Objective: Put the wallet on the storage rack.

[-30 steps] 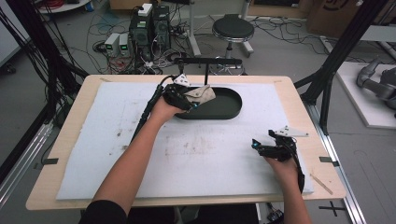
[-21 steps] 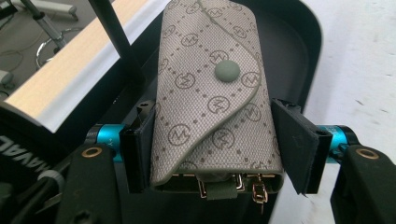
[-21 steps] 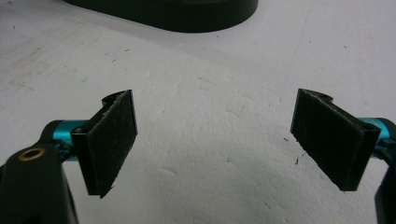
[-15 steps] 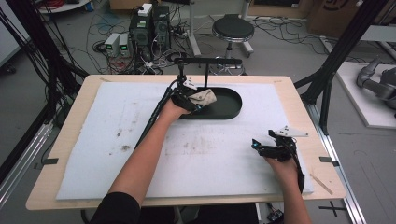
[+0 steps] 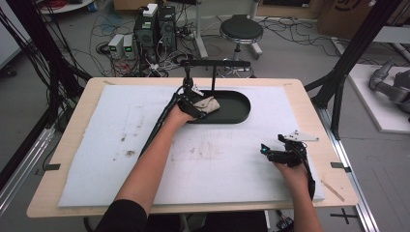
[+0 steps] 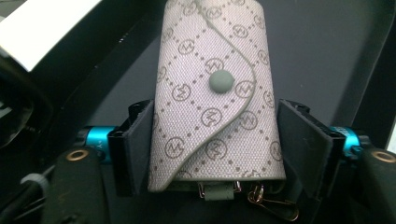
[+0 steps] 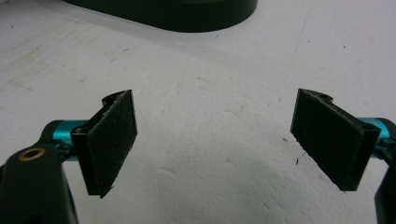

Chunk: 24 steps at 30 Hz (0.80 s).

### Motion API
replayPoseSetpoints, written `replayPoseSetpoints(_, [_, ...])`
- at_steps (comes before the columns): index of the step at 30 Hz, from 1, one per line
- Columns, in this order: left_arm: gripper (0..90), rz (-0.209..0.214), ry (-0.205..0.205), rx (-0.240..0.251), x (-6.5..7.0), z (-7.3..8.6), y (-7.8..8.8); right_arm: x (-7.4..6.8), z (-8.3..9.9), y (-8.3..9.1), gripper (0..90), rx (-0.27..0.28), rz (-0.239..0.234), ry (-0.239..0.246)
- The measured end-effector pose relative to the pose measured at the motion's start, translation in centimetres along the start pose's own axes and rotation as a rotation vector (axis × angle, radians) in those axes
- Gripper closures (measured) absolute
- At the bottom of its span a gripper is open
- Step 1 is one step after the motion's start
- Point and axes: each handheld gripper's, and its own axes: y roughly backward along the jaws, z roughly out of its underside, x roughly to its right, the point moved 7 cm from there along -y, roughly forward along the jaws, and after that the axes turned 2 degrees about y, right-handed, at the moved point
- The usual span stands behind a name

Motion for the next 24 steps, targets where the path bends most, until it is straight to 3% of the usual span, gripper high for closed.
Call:
replayPoseSetpoints(5, [19.3, -0.014, 0.000, 0.000, -0.1, -0.1, 0.4, 0.0, 0.0, 0.0, 14.8, 0.001, 0.002, 0.002])
replayPoseSetpoints(11, [16.8, -0.016, 0.015, -0.019, -0.5, 0.2, 1.0, 0.1, 0.0, 0.2, 14.8, 0.005, 0.004, -0.001])
replayPoseSetpoints(15, [15.7, -0.018, 0.021, -0.006, -0.5, 0.2, 1.7, 0.2, 0.0, 0.1, 14.8, 0.005, 0.004, -0.001])
replayPoseSetpoints(24, [15.7, -0.010, 0.036, 0.103, 0.0, -0.7, 5.3, 0.1, -0.1, 0.1, 14.8, 0.008, 0.008, 0.002])
